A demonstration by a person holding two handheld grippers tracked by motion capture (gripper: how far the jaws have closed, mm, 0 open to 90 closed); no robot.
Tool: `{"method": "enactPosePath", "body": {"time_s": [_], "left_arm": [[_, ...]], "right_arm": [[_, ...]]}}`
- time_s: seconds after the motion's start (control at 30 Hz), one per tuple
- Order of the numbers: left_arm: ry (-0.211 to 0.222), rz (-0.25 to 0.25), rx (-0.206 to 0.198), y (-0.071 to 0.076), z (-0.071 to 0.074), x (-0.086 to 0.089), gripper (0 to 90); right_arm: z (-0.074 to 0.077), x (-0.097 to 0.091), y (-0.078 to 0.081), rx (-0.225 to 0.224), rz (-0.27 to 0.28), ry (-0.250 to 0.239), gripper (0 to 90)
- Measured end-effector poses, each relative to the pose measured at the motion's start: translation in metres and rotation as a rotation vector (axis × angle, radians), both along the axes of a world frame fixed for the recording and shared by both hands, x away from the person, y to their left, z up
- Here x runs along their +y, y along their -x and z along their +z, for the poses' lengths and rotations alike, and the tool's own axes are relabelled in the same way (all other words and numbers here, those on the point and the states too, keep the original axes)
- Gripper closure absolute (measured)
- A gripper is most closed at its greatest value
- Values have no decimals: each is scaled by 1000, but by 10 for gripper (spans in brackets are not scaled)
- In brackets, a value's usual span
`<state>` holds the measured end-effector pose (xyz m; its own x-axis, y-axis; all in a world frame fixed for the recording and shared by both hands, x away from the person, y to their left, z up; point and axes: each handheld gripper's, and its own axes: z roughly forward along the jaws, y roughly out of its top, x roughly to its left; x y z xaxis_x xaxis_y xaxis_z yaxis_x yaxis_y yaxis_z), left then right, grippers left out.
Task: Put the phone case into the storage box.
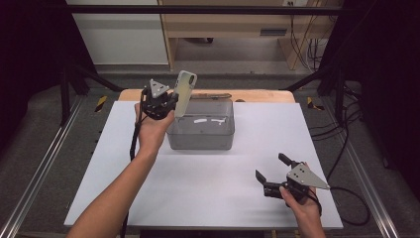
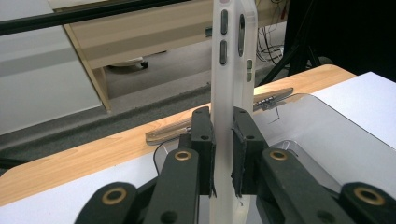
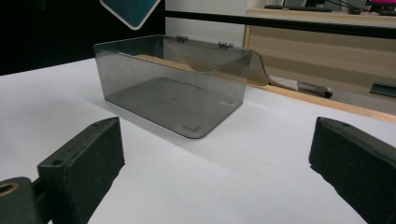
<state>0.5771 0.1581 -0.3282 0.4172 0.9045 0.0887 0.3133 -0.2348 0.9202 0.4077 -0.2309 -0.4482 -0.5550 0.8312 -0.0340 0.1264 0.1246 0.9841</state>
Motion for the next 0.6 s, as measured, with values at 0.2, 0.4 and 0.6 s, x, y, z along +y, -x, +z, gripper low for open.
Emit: {"method": "enactPosePath", "body": {"time_s": [0.2, 0.4, 0.6], "left_arm": [[6, 23, 8, 1, 0, 3, 815], [11, 51, 16, 3, -2, 5, 815], [17, 80, 19, 5, -3, 7, 815]], "right_arm": [[0, 0, 0, -2, 0, 0, 36], [0, 1, 0, 0, 2, -1, 36], [1, 0, 1, 1, 2, -9, 35]]}}
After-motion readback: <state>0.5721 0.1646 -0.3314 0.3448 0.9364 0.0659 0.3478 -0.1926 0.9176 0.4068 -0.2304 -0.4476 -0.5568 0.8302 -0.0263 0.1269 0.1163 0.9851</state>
